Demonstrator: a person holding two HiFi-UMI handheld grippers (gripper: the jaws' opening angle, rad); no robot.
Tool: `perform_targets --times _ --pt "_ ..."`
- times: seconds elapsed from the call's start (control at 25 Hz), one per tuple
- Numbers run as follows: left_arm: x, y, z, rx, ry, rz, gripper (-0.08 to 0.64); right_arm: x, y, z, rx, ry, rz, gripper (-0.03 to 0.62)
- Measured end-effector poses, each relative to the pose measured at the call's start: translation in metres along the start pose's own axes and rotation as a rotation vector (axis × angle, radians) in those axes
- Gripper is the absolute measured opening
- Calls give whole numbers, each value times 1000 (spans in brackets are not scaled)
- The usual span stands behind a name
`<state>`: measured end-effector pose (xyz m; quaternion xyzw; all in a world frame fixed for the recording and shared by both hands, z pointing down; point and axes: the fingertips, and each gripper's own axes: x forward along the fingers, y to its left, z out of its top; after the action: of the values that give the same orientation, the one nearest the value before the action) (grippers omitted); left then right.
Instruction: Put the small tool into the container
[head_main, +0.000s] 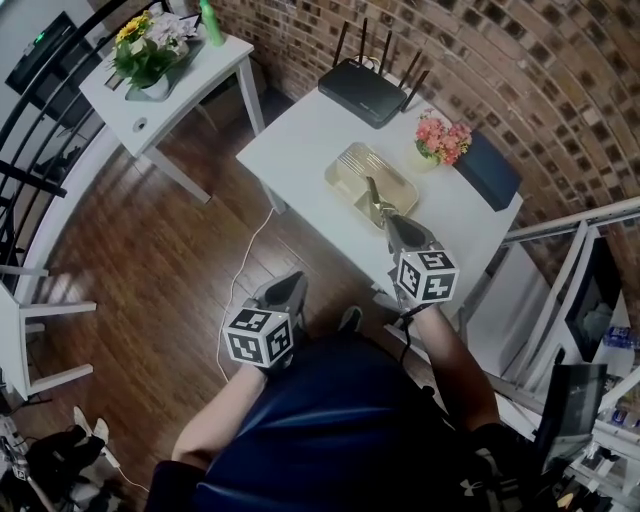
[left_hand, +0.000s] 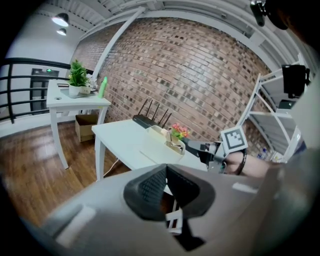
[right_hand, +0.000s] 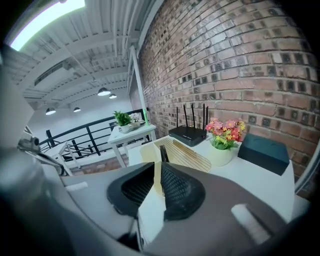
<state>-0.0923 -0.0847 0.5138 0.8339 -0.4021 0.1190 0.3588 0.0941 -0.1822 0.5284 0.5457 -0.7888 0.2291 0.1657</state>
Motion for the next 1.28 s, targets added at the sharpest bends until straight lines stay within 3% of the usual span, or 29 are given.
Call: perform_targets --times 0.24,0.52,0.68,0.96,1.12,1.28 --pt "7 -15 2 46 20 -24 5 -45 24 29 21 -141 90 29" --pt "17 -31 1 90 57 -54 5 -88 51 43 174 -223 168 23" --pt "23 -44 1 127 74 -77 5 -101 74 44 133 -247 219 20" --pt "29 -54 -2 154 91 -99 5 -127 98 57 -34 -354 264 17" --pt "29 -63 1 194 84 -118 5 -127 95 54 -10 -353 271 12" --pt "29 -60 1 187 87 -115 5 -126 96 53 -12 -350 273 12"
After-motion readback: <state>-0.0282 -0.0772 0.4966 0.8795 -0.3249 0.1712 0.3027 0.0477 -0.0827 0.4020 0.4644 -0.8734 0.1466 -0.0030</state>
